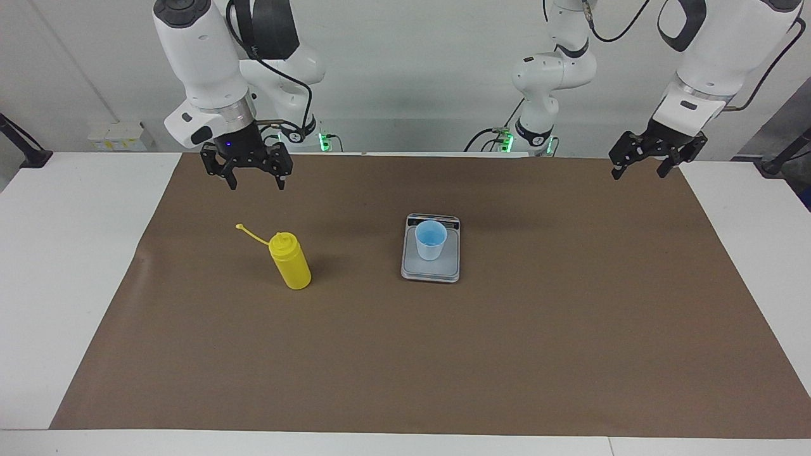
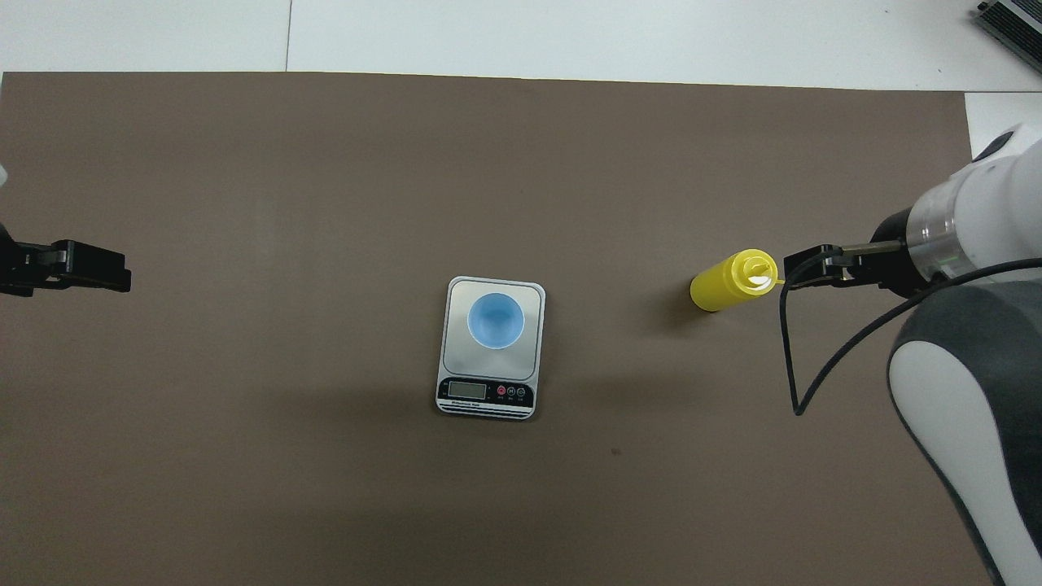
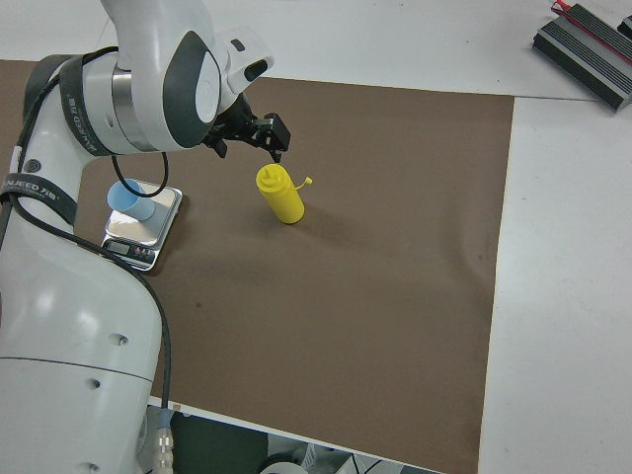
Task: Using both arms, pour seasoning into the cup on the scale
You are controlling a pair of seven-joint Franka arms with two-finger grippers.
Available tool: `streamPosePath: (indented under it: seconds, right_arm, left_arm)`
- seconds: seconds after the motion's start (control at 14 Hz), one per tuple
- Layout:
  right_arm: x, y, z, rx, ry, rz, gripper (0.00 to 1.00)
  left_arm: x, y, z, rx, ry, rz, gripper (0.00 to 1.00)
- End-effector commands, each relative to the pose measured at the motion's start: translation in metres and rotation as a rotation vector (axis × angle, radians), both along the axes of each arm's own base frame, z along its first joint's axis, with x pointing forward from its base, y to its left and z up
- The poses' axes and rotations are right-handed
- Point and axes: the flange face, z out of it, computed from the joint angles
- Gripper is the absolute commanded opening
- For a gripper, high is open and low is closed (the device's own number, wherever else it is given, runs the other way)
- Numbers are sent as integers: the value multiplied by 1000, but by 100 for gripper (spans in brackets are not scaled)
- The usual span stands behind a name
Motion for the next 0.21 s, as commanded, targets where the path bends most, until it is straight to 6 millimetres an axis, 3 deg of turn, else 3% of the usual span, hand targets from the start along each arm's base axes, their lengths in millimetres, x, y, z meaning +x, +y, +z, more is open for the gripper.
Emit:
streamPosePath:
  seconds: [0.0,0.14]
  right_arm:
    - [-6,-4,3,21,10,15,100]
    - [-6,-4,3,21,10,15,100]
  left_arm:
    - [-5,3,0,8,9,15,100]
    - [-5,3,0,6,7,15,100]
